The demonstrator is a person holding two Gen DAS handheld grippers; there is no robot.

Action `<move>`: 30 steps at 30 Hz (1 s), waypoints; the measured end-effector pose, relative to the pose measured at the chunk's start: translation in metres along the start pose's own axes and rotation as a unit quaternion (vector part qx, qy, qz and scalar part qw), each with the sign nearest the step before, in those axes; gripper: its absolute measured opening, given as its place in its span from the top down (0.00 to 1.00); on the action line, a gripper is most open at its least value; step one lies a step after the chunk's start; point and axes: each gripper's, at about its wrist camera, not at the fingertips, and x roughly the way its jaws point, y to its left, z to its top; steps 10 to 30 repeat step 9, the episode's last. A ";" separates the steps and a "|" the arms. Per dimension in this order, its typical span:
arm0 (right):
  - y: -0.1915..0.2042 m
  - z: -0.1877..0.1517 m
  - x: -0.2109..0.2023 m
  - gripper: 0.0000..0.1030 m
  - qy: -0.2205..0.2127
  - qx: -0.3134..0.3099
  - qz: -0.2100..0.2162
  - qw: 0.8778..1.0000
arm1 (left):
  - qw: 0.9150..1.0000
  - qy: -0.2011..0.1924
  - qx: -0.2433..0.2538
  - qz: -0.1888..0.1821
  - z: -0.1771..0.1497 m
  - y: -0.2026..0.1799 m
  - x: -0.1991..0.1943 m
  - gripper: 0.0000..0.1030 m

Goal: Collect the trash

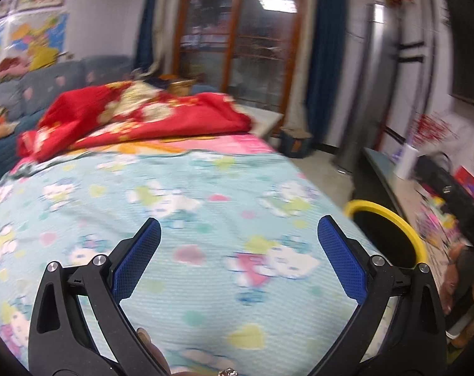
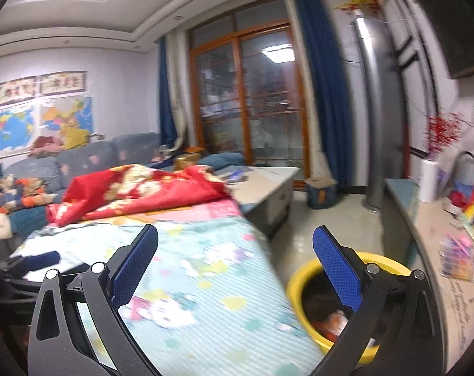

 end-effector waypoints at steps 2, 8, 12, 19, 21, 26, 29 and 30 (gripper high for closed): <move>0.020 0.010 0.012 0.06 0.004 0.004 0.034 0.999 | 0.999 0.011 -0.033 0.037 0.009 0.041 -0.001 0.10; 0.164 0.024 0.091 0.06 0.102 -0.056 0.191 0.975 | 0.960 0.050 -0.157 0.226 0.020 0.222 -0.009 0.11; 0.193 0.020 0.105 0.06 0.131 -0.072 0.215 0.965 | 0.946 0.069 -0.174 0.265 0.014 0.267 -0.007 0.11; 0.193 0.020 0.105 0.06 0.131 -0.072 0.215 0.965 | 0.946 0.069 -0.174 0.265 0.014 0.267 -0.007 0.11; 0.193 0.020 0.105 0.06 0.131 -0.072 0.215 0.965 | 0.946 0.069 -0.174 0.265 0.014 0.267 -0.007 0.11; 0.193 0.020 0.105 0.06 0.131 -0.072 0.215 0.965 | 0.946 0.069 -0.174 0.265 0.014 0.267 -0.007 0.11; 0.193 0.020 0.105 0.06 0.131 -0.072 0.215 0.965 | 0.946 0.069 -0.174 0.265 0.014 0.267 -0.007 0.11; 0.193 0.020 0.105 0.06 0.131 -0.072 0.215 0.965 | 0.946 0.069 -0.174 0.265 0.014 0.267 -0.007 0.11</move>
